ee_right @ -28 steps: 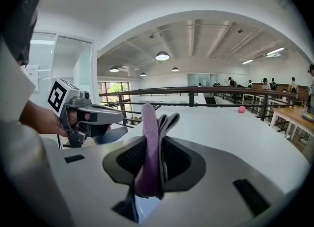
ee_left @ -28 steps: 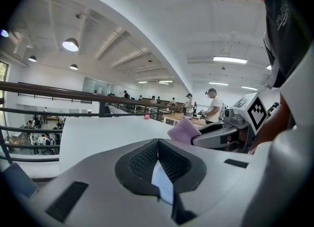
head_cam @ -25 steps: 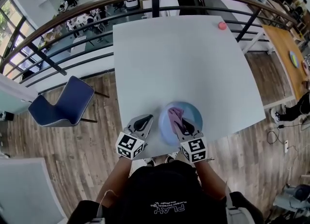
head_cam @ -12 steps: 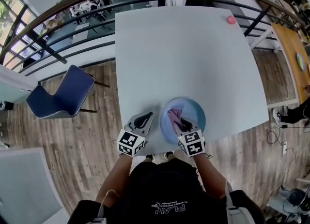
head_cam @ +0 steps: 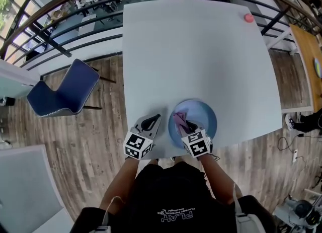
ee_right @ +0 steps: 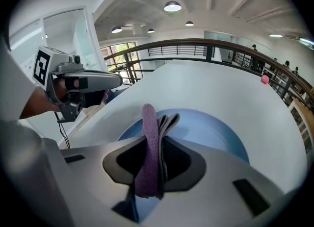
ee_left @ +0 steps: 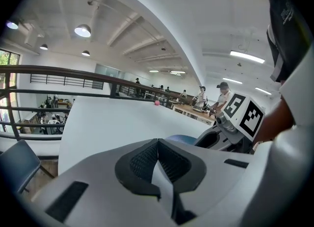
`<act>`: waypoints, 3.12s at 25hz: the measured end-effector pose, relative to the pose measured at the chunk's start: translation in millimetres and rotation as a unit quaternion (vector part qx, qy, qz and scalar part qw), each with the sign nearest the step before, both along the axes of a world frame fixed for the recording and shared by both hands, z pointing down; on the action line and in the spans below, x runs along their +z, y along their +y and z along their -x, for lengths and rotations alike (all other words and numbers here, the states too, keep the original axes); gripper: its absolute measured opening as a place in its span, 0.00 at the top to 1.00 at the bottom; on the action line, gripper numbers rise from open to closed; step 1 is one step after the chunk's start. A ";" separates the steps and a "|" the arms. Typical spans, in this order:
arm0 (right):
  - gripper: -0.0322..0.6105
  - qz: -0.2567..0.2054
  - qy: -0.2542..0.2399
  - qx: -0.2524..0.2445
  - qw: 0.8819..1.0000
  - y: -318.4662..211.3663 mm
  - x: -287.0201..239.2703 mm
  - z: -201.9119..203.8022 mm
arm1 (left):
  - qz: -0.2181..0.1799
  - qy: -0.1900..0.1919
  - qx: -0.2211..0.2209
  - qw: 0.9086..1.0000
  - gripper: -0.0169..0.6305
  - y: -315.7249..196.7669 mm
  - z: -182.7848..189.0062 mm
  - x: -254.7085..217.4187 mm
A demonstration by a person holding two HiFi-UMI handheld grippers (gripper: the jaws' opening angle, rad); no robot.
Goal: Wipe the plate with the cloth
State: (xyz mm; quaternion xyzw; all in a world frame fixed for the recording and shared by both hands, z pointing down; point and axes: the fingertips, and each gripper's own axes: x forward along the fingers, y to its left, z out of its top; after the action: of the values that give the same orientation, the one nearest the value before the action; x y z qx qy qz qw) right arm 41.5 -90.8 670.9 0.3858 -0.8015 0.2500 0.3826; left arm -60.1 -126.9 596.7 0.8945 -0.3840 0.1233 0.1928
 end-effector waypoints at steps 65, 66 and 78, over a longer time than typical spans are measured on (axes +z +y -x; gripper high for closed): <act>0.79 0.016 -0.011 0.033 0.999 -9.6 8.9 -10.1 | 0.055 -0.002 -0.011 0.998 0.95 17.0 3.5 26.1; 0.79 0.019 -0.013 0.030 0.999 -8.0 9.5 -7.0 | 0.056 -0.002 -0.012 0.998 0.95 18.5 4.7 26.3; 0.79 0.029 0.001 0.030 0.999 -13.0 17.9 -13.0 | 0.054 -0.008 -0.014 0.998 0.95 26.7 11.4 25.0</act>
State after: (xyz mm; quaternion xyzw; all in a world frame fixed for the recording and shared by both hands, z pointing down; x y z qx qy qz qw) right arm 54.5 -103.8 688.8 0.3981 -0.7817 0.2842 0.3868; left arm -71.5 -100.2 621.8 0.8761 -0.3909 0.1489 0.2396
